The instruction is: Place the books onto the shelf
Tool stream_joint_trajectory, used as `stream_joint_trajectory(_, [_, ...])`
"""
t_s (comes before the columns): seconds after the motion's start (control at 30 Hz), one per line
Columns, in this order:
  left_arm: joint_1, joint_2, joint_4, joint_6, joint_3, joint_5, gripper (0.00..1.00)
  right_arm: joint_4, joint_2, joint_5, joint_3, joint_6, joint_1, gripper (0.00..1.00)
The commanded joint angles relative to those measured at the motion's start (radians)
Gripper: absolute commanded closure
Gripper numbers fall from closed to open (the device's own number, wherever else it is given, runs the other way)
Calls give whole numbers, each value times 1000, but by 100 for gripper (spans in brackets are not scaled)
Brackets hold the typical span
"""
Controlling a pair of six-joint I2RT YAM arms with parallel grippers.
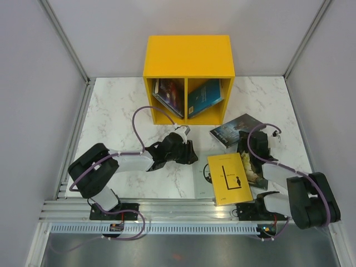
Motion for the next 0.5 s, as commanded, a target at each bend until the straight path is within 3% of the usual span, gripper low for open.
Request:
stream_joint_trajectory(0.0, [10, -59, -6, -6, -17, -45, 50, -210, -128, 29, 16, -138, 16, 100])
stream_joint_trajectory(0.23, [30, -245, -146, 20, -36, -119, 45, -551, -487, 135, 47, -178, 57, 100])
stream_joint_trajectory(0.47, [96, -457, -295, 41, -67, -145, 31, -683, -771, 134, 102, -156, 141, 100])
